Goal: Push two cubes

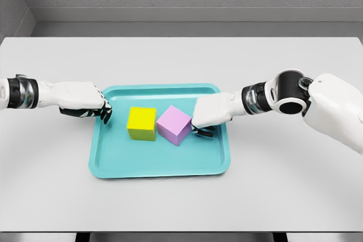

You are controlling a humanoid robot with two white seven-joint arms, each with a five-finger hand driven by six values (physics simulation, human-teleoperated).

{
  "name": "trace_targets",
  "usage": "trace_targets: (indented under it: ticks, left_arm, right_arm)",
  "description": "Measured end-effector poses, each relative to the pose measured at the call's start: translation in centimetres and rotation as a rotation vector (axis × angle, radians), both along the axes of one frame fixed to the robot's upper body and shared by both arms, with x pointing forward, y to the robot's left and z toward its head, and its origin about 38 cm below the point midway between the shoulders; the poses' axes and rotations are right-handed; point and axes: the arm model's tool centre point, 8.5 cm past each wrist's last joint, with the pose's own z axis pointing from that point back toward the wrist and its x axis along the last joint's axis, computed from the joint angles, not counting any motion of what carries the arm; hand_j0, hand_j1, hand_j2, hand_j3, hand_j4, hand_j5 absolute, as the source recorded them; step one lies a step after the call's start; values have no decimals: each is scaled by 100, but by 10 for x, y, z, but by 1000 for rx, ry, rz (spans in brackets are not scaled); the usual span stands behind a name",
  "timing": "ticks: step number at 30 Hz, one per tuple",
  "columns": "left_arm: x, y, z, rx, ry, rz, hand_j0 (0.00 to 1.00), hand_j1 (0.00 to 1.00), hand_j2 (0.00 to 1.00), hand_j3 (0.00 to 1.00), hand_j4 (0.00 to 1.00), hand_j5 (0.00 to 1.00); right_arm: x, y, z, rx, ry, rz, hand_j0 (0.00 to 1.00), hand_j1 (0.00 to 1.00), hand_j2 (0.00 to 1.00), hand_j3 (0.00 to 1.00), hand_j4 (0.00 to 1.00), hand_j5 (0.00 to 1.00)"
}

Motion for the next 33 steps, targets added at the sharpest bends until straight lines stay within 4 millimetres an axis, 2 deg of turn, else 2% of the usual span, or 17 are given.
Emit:
trace_targets:
  ticks: [6, 13, 21, 27, 30, 33]
  left_arm:
    - [1, 0, 3, 0, -6, 1, 44, 44, 44, 44, 44, 44]
    - [1, 0, 3, 0, -6, 1, 44, 44, 44, 44, 44, 44]
    - [1, 0, 3, 0, -6, 1, 44, 44, 44, 44, 44, 44]
    - [1, 0, 3, 0, -6, 1, 44, 44, 44, 44, 44, 44]
    - [2, 0, 3, 0, -7, 1, 44, 44, 44, 44, 44, 44]
    - [2, 0, 3, 0, -7, 2, 44, 44, 44, 44, 44, 44]
  right_arm:
    - [4, 3, 9, 9, -18, 3, 13, 13, 13, 13, 13, 13]
    - [13, -2, 17, 29, -26, -29, 13, 13, 13, 13, 13, 13]
    - [15, 9, 24, 51, -35, -14, 13, 13, 13, 13, 13, 13]
    - [26, 3, 36, 85, -54, -54, 14, 14, 14, 14, 14, 14]
    - [27, -4, 37, 99, -50, -75, 16, 16, 16, 16, 16, 16]
    - [12, -13, 40, 72, -70, -40, 15, 15, 15, 15, 15, 15]
